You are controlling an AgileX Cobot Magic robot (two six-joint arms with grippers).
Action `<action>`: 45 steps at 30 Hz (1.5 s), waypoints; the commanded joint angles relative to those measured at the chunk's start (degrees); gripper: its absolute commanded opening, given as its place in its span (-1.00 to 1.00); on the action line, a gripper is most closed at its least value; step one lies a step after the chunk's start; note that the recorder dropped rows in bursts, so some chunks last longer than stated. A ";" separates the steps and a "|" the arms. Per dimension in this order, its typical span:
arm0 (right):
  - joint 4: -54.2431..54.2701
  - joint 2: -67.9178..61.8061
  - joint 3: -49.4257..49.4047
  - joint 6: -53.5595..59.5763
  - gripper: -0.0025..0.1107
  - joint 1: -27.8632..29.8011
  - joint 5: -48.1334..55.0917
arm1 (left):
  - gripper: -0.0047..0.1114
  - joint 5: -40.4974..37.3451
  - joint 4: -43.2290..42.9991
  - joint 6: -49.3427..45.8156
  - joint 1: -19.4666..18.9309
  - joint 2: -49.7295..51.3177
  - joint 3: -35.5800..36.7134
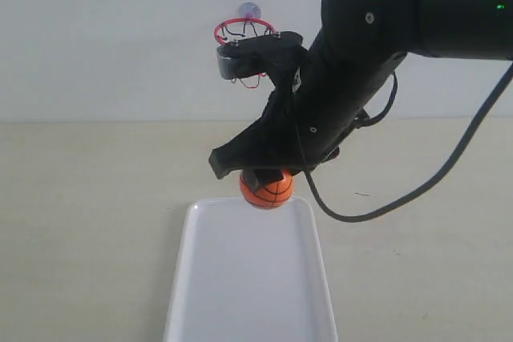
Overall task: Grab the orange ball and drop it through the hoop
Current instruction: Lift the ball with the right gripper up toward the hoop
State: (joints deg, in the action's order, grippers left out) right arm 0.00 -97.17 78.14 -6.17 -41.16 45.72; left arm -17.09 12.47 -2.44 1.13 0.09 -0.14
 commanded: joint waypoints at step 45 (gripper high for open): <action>99.95 -16.02 6.70 110.32 -0.96 33.58 -3.30 | -0.85 -0.03 -0.30 -0.17 0.07 -0.09 0.14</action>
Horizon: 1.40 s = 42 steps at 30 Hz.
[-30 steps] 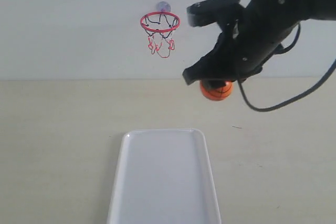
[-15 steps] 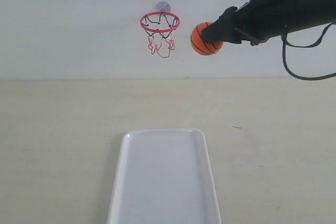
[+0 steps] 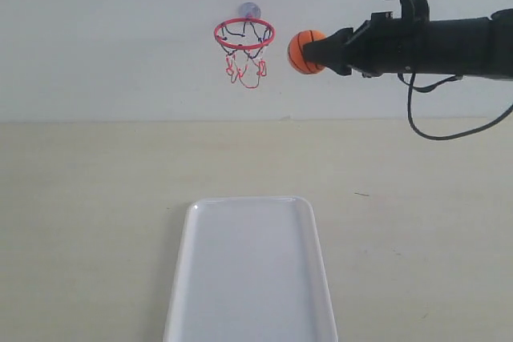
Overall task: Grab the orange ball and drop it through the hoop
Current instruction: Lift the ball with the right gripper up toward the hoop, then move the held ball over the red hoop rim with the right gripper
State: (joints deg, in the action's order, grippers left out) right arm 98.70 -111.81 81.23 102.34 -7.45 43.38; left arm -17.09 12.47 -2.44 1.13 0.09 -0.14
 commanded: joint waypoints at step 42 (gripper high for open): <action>1.25 -25.94 45.20 -2.76 -0.96 -10.19 -15.57 | -0.85 -0.03 -0.30 -0.17 0.07 -0.09 0.14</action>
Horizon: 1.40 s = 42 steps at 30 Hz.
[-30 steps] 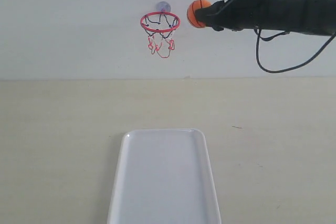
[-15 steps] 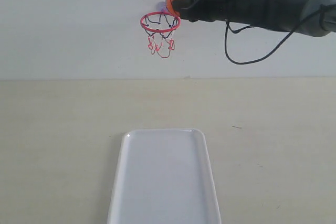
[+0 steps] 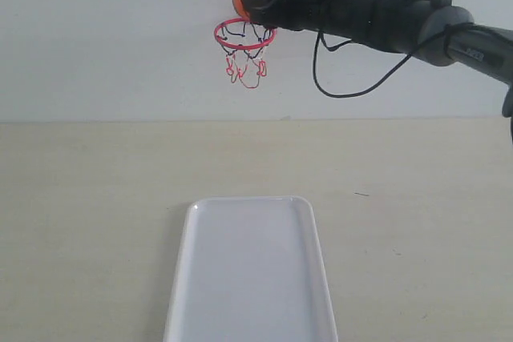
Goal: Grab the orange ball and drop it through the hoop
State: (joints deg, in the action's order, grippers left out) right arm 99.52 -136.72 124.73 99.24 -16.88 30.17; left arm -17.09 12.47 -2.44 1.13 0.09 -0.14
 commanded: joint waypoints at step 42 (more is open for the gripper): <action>0.43 -1.79 1.98 -2.35 -0.96 -2.51 -15.27 | -0.85 -0.03 -0.30 -0.17 0.07 -0.09 0.14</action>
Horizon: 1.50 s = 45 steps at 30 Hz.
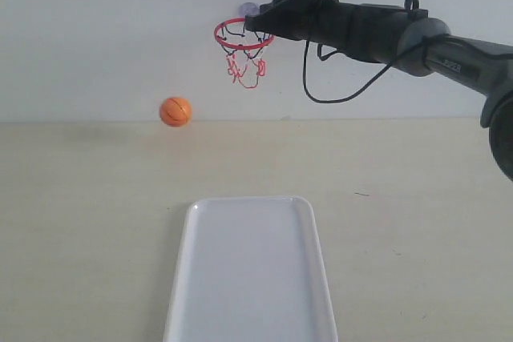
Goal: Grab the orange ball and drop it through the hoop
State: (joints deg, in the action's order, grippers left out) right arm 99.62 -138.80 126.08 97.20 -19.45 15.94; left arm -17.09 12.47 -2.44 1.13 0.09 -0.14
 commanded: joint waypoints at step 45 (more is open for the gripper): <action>-4.17 60.96 -65.31 -5.75 -0.96 2.30 -6.53 | -0.85 -0.03 -0.30 -0.17 0.07 -0.09 0.14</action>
State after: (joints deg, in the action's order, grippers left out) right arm 95.77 -78.47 61.04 91.46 -17.25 9.30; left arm -17.09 12.47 -2.44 1.13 0.09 -0.14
